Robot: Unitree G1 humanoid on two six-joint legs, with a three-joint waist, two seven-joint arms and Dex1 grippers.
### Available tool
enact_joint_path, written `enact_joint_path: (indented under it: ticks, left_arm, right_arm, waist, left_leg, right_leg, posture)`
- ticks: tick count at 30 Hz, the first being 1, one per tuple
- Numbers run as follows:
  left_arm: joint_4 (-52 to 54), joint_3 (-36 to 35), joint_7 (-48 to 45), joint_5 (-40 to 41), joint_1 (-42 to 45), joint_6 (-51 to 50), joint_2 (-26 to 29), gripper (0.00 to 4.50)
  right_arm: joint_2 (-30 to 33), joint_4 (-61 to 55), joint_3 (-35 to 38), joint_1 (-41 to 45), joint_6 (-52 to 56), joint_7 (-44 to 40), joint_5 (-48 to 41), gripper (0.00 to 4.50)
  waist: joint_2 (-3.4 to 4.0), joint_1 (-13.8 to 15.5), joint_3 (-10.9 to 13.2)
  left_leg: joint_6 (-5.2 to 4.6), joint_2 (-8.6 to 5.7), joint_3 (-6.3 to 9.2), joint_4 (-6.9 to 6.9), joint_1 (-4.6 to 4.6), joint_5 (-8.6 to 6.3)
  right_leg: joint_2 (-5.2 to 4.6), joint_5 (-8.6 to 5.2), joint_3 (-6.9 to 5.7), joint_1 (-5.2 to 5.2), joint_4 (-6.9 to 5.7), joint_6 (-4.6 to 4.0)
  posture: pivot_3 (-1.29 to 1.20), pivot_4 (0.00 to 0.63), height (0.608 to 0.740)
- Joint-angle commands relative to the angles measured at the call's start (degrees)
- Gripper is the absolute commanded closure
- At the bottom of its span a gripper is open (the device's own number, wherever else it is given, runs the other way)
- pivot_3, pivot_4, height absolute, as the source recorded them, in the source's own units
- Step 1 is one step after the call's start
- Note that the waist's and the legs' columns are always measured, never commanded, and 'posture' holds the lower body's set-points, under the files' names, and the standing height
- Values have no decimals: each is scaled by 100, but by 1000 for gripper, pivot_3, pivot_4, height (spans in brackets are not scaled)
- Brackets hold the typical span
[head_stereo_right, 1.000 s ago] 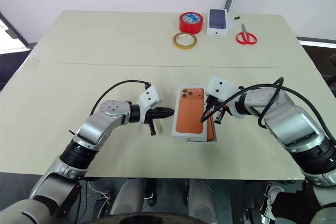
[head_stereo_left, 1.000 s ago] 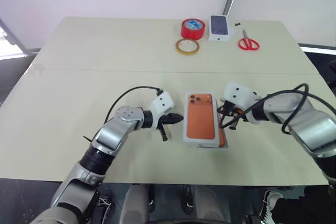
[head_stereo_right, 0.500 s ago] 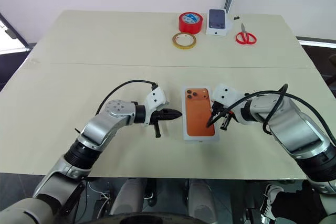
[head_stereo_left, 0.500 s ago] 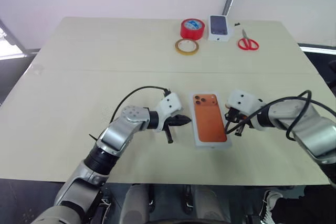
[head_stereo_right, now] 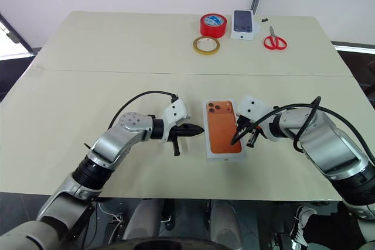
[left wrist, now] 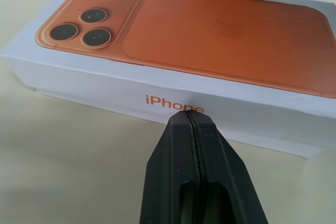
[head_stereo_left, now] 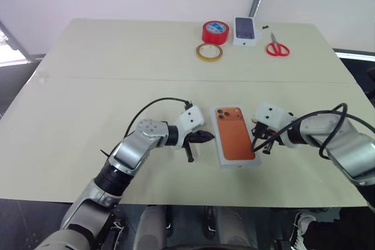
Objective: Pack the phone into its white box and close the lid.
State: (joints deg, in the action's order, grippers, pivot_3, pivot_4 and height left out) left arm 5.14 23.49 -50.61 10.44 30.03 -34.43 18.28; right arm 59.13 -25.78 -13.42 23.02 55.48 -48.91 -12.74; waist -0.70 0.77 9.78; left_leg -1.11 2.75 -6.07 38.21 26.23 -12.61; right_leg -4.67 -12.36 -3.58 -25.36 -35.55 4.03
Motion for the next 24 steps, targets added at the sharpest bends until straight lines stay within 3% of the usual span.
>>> enact_joint_path:
  ticks: [1, 24]
  left_arm:
    - [211, 101, -31, -7, 83, 70, -54, 4500]
    - [385, 71, -257, 100, 71, 71, 64, 4500]
  right_arm:
    - [33, -283, 144, -6, -158, -66, -25, 4468]
    - [639, -960, 678, -586, -333, -807, -434, 4468]
  waist:
    - [0, 0, 0]
    - [0, -2, 0]
  left_leg:
    - [0, 0, 0, 0, 0, 0]
    - [0, 0, 3, 2, -1, 0]
  right_leg:
    - [0, 0, 0, 0, 0, 0]
    - [0, -1, 0, 1, -1, 0]
  posture:
    - [0, 150, 740]
    - [0, 150, 740]
